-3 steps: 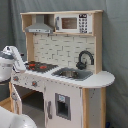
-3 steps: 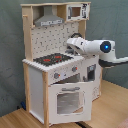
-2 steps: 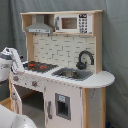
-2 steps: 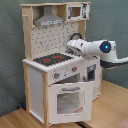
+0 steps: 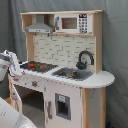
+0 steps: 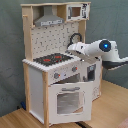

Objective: Play with the kitchen

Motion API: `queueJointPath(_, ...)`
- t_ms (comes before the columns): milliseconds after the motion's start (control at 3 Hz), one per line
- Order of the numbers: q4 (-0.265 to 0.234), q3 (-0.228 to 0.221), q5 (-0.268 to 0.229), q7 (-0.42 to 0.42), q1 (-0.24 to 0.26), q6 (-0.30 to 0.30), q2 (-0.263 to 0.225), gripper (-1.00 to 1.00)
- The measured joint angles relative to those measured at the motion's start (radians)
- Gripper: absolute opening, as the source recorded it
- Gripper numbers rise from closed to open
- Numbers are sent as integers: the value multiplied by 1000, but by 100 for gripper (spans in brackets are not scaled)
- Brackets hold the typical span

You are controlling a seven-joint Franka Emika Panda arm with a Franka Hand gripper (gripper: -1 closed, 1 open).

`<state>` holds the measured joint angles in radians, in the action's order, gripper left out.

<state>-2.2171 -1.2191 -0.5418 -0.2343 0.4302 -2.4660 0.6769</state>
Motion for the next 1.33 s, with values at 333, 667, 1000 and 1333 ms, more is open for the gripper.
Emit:
queueJointPath(333, 0, -3, 51, -24, -44, 65, -56, 100)
queueJointPath(667, 0, -5, 115, -50, -73, 117, -103, 100)
queueJointPath(1000, -1, -5, 185, -98, -76, 146, -151, 100)
queueJointPath(1333, -2, -12, 240, -142, -76, 162, -225, 100)
